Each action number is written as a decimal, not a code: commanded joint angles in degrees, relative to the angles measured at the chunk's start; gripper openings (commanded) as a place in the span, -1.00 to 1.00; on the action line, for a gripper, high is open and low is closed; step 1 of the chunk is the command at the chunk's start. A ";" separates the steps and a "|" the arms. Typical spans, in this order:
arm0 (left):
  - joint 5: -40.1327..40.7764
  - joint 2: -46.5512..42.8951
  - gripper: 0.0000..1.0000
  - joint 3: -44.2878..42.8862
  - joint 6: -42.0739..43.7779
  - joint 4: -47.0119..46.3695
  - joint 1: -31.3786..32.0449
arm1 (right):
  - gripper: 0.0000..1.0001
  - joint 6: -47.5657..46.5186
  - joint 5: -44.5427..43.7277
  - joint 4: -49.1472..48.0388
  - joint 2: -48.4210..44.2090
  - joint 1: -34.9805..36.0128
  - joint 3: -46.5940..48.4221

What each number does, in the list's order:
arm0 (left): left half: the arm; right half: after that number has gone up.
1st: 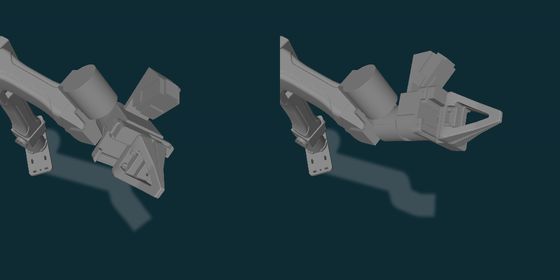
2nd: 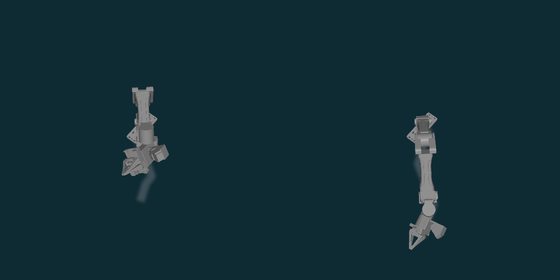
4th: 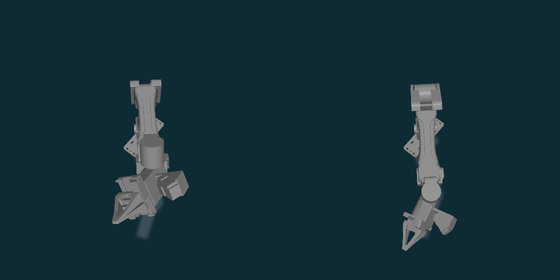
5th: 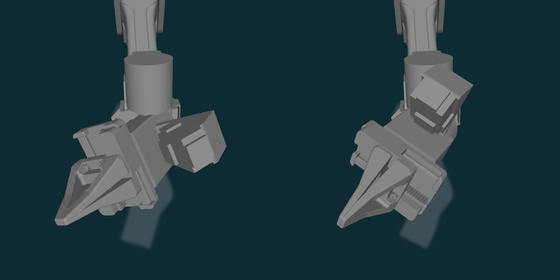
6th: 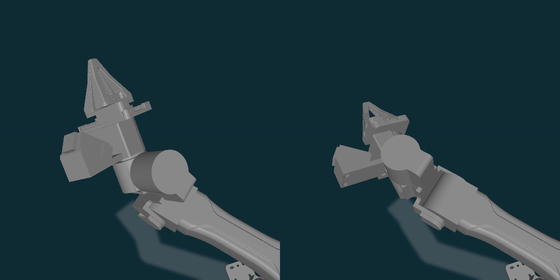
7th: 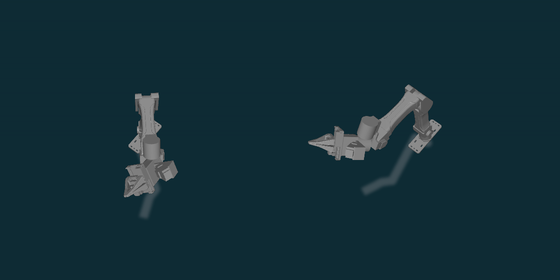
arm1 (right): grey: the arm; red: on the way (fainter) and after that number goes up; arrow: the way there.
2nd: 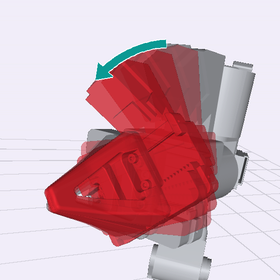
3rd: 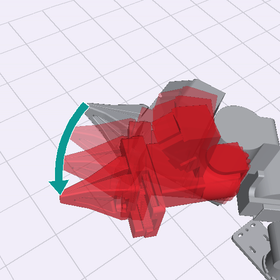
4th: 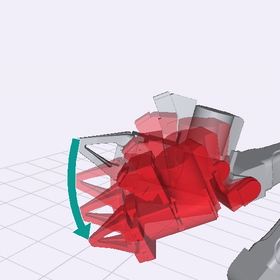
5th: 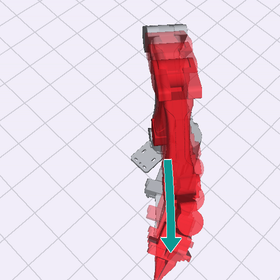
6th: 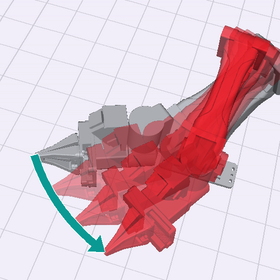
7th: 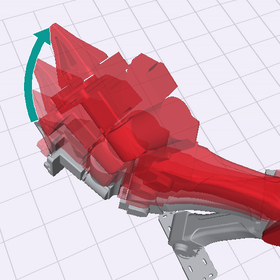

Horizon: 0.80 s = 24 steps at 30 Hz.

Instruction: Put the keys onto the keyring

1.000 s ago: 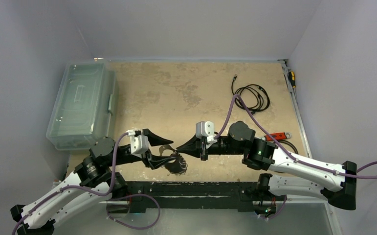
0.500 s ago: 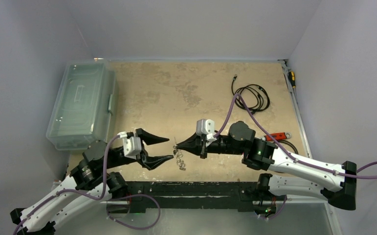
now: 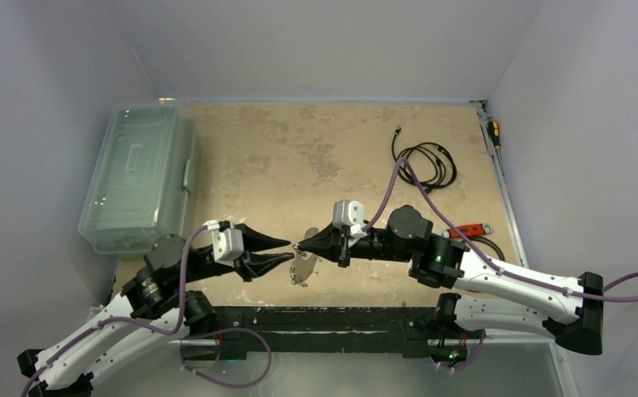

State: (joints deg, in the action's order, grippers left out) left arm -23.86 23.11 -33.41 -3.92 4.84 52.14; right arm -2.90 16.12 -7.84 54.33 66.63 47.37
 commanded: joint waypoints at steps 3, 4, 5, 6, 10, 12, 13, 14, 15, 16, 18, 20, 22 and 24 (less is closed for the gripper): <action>-2.66 1.21 -0.42 -0.75 -1.37 -2.90 -0.20 | -1.00 1.20 1.47 -5.38 -2.21 0.08 -0.04; -3.02 1.23 -0.42 -0.70 -1.35 -3.02 -0.20 | -1.00 1.23 1.71 -5.69 -2.09 0.08 -0.13; -3.23 1.31 -0.42 -0.74 -1.39 -3.02 -0.19 | -1.00 1.36 2.06 -6.04 -1.97 0.08 -0.26; -3.34 1.32 -0.42 -0.70 -1.30 -3.05 -0.16 | -1.00 1.36 2.38 -6.40 -1.72 0.08 -0.41; -4.01 0.92 -0.42 -0.63 -0.85 -3.22 -0.19 | -1.00 1.82 3.41 -7.47 -0.72 0.08 -0.73; -4.07 0.64 -0.42 -0.47 -0.79 -3.29 -0.19 | -1.00 2.15 3.92 -8.12 -0.27 0.10 -0.86; -4.05 0.55 -0.42 -0.40 -0.68 -3.26 -0.19 | -1.00 2.30 4.26 -8.53 -0.09 0.12 -0.99; -4.02 0.53 -0.42 -0.42 -0.66 -3.28 -0.17 | -1.00 2.47 4.46 -8.88 0.10 0.12 -1.10; -4.04 0.61 -0.42 -0.38 -0.68 -3.33 -0.17 | -1.00 2.49 4.72 -9.10 0.28 0.16 -1.05; -4.02 0.68 -0.43 -0.42 -0.62 -3.29 -0.19 | -1.00 2.46 4.93 -9.24 0.40 0.17 -0.99; -4.07 0.78 -0.46 -0.45 -0.52 -3.17 -0.20 | -1.00 2.51 5.29 -9.38 0.67 0.17 -1.00; -4.01 0.87 -0.51 -0.43 -0.39 -3.09 -0.15 | -1.00 2.53 5.49 -9.62 0.70 0.17 -1.25; -3.99 0.97 -0.57 -0.52 -0.36 -3.00 -0.18 | -1.00 2.48 5.53 -10.10 0.40 0.17 -1.50; -3.92 1.12 -0.65 -0.52 -0.23 -2.93 -0.19 | -1.00 2.46 5.63 -10.54 0.19 0.17 -1.79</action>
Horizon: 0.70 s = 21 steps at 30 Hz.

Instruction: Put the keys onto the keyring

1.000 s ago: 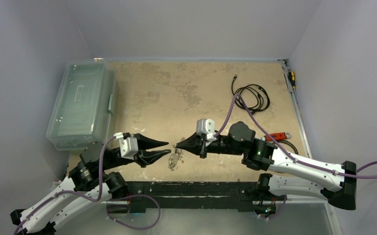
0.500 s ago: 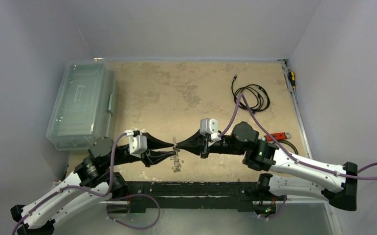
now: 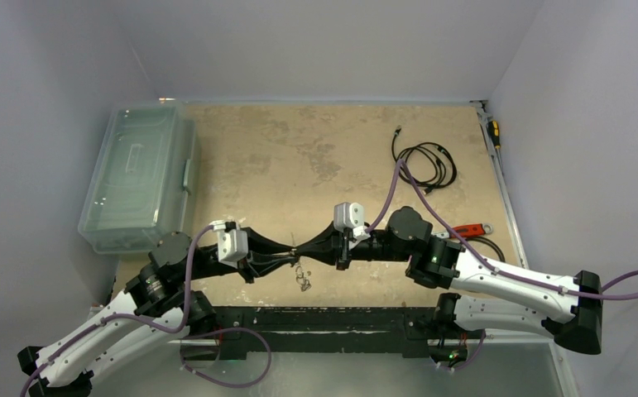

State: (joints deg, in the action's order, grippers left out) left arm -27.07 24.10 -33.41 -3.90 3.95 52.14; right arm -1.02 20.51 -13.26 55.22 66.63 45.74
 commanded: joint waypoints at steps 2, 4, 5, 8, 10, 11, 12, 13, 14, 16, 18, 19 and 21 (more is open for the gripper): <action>-0.86 0.29 -0.76 -0.52 -0.23 -2.02 -0.20 | -1.00 0.58 1.56 -5.63 -0.81 0.16 -0.29; -0.97 0.46 -0.99 -0.59 -0.26 -2.01 -0.20 | -1.00 1.43 1.84 -6.17 -0.86 0.17 -0.49; -0.85 0.51 -1.00 -0.63 -0.23 -1.95 -0.20 | -1.00 2.19 1.96 -6.43 -0.90 0.17 -0.57; -0.89 0.45 -1.00 -0.61 -0.30 -1.88 -0.17 | -1.00 2.55 2.06 -7.16 -1.08 0.17 -0.95; -0.22 0.27 -1.00 -0.87 -0.18 -1.27 -0.19 | -1.00 2.79 2.21 -7.22 -1.08 0.17 -1.08; 0.29 0.13 -1.00 -1.01 0.05 -0.85 -0.20 | -1.00 2.81 2.25 -7.22 -1.08 0.14 -1.15; 0.62 0.01 -1.00 -1.24 0.46 -0.34 -0.17 | -1.00 2.90 2.37 -7.18 -1.00 0.16 -1.17; 0.89 -0.20 -1.00 -1.39 0.86 0.03 -0.18 | -1.00 2.99 2.54 -7.03 -0.92 0.17 -1.17; 1.17 -0.42 -1.00 -1.52 1.17 0.35 -0.18 | -1.00 3.00 2.59 -6.86 -0.86 0.17 -1.25; 1.14 -0.62 -1.00 -1.69 1.48 0.84 -0.16 | -0.93 2.82 2.48 -5.61 -0.90 0.17 -1.08; 0.78 -0.56 -1.00 -1.73 1.55 0.97 -0.19 | -0.71 1.78 1.94 -2.41 -0.97 0.13 -0.13; 0.54 -0.40 -1.00 -1.73 1.59 1.05 -0.15 | -0.61 1.42 1.53 -0.31 -0.99 0.16 0.58; 0.03 0.00 -1.00 -1.85 1.56 1.09 -0.15 | -0.47 -1.20 0.37 4.69 -0.93 0.17 2.62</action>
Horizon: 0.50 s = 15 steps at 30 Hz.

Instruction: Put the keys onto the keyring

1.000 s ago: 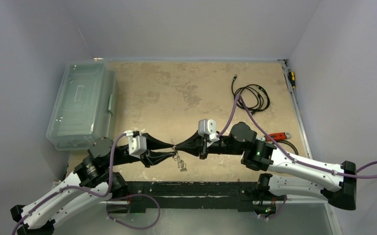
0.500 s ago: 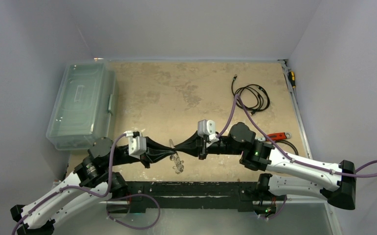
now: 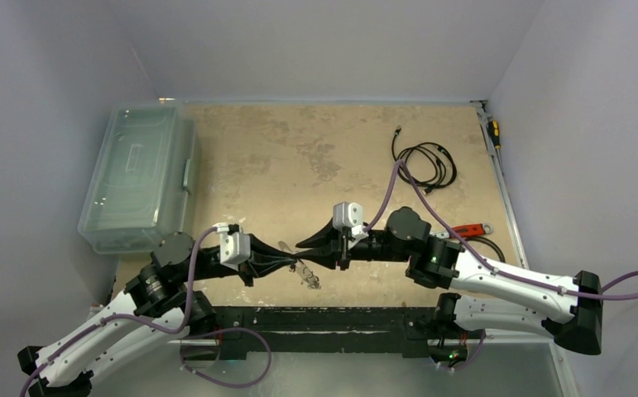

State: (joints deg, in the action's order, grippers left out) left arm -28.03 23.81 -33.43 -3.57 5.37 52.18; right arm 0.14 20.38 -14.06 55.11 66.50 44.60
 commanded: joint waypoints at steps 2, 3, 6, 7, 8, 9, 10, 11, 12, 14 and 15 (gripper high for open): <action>0.37 0.72 -1.00 -1.96 1.13 -0.40 -0.24 | -0.38 -4.60 -0.17 11.60 -0.48 0.28 6.51; 0.03 0.97 -1.00 -1.91 1.04 -0.46 -0.23 | -0.34 -5.60 -0.80 14.36 -0.26 0.30 7.88; -1.05 1.71 -1.00 -1.98 0.83 -0.58 -0.24 | -0.27 -7.96 -1.92 21.55 0.29 0.30 11.79; -1.26 1.88 -1.00 -1.99 0.80 -0.58 -0.16 | -0.26 -8.19 -1.24 23.38 0.53 0.28 12.89; -1.38 1.98 -1.00 -1.95 0.72 -0.54 -0.20 | -0.26 -8.75 -0.18 25.19 1.02 0.30 14.12; -1.59 2.09 -1.00 -1.91 0.61 -0.61 -0.19 | -0.26 -9.62 0.50 27.27 1.60 0.27 15.45; -1.83 2.18 -1.00 -1.80 0.50 -0.77 -0.19 | -0.26 -10.19 1.10 28.94 2.29 0.29 16.72; -2.11 2.36 -1.00 -1.78 0.35 -0.81 -0.22 | -0.26 -10.67 1.68 30.62 3.04 0.30 17.93; -2.36 2.64 -1.00 -1.74 0.25 -0.87 -0.19 | -0.26 -11.43 1.94 32.39 3.86 0.30 19.14; -2.96 3.09 -1.00 -1.84 0.02 -0.88 -0.23 | -0.26 -12.43 2.39 35.22 5.49 0.30 21.01; -3.25 3.23 -1.00 -1.86 0.01 -0.99 -0.24 | -0.27 -12.87 2.46 36.37 6.41 0.30 21.77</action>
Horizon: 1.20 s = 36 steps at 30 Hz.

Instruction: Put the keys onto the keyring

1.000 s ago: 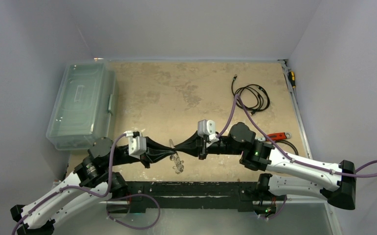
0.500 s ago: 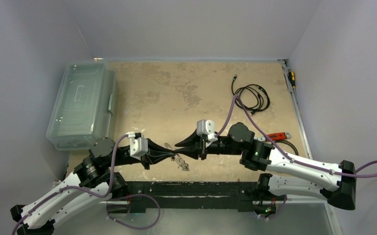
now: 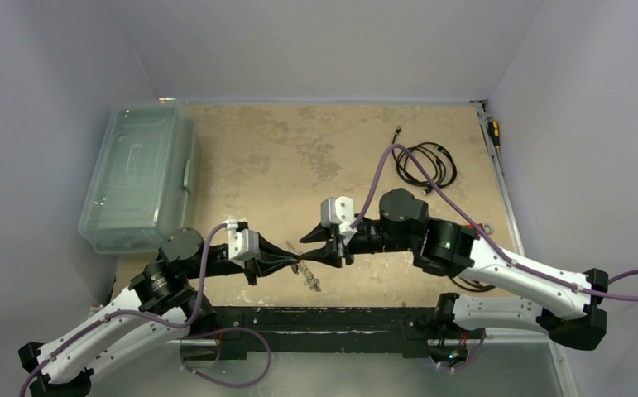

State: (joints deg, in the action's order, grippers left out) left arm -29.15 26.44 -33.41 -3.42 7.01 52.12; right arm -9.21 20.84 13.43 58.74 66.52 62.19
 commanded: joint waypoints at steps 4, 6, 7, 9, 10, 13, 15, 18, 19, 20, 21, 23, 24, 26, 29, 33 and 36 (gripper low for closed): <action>-2.53 0.72 -1.00 -1.75 -0.27 -2.76 -0.17 | -0.27 -4.67 2.06 11.78 5.02 0.28 6.14; -2.55 0.79 -1.00 -1.79 -0.42 -2.59 -0.14 | -0.32 -5.00 2.29 12.62 5.67 0.28 7.04; -2.52 0.81 -1.00 -1.83 -0.52 -2.53 -0.13 | -0.37 -5.29 2.63 13.04 5.99 0.28 7.47; -2.68 0.81 -1.00 -1.90 -0.54 -2.45 -0.17 | -0.47 -5.54 3.24 13.53 6.56 0.28 8.07; -2.80 0.81 -1.00 -1.86 -0.53 -2.48 -0.14 | -0.53 -5.74 3.43 13.60 6.83 0.28 8.23; -2.89 0.97 -1.00 -1.77 -0.56 -2.51 -0.13 | -0.75 -6.14 3.69 13.45 7.22 0.27 8.30; -2.88 1.19 -1.00 -1.76 -0.63 -2.52 -0.16 | -0.95 -6.41 4.01 13.33 7.35 0.28 8.38; -2.95 1.42 -1.00 -1.84 -0.71 -2.52 -0.16 | -1.00 -6.97 4.38 12.70 7.07 0.28 8.09; -2.86 1.35 -1.00 -1.90 -0.71 -2.57 -0.11 | -1.00 -7.11 4.19 12.15 6.82 0.23 7.73; -2.72 1.30 -1.00 -1.86 -0.73 -2.53 -0.16 | -1.00 -7.35 3.94 11.45 6.44 0.27 7.31; -2.51 1.21 -1.00 -1.81 -0.71 -2.52 -0.13 | -1.00 -7.55 3.87 9.79 5.88 0.27 6.68; -2.36 1.08 -1.00 -1.79 -0.71 -2.60 -0.12 | -1.00 -6.62 3.95 6.49 4.41 0.28 4.86; -2.32 1.00 -1.00 -1.70 -0.81 -2.70 -0.17 | -1.00 -6.02 3.69 4.67 3.45 0.28 3.69; -2.36 1.07 -1.00 -1.66 -0.97 -2.83 -0.16 | -1.00 -4.46 3.26 1.19 1.64 0.23 1.36; -2.38 1.22 -1.00 -1.82 -1.06 -2.99 -0.17 | -1.00 -3.27 2.34 -3.99 -0.66 0.27 -1.86; -2.62 1.45 -0.86 -1.84 -1.20 -3.09 -0.13 | -1.00 -1.00 2.88 -11.02 -2.57 0.27 -6.67; -3.00 1.43 -0.80 -1.76 -1.41 -3.37 -0.15 | -1.00 0.28 3.91 -14.95 -2.78 0.28 -8.80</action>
State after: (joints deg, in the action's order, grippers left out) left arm -30.94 27.70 -33.43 -3.88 5.32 52.10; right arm -11.51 23.62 10.11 57.25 66.74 55.22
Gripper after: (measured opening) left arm 0.086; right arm 0.007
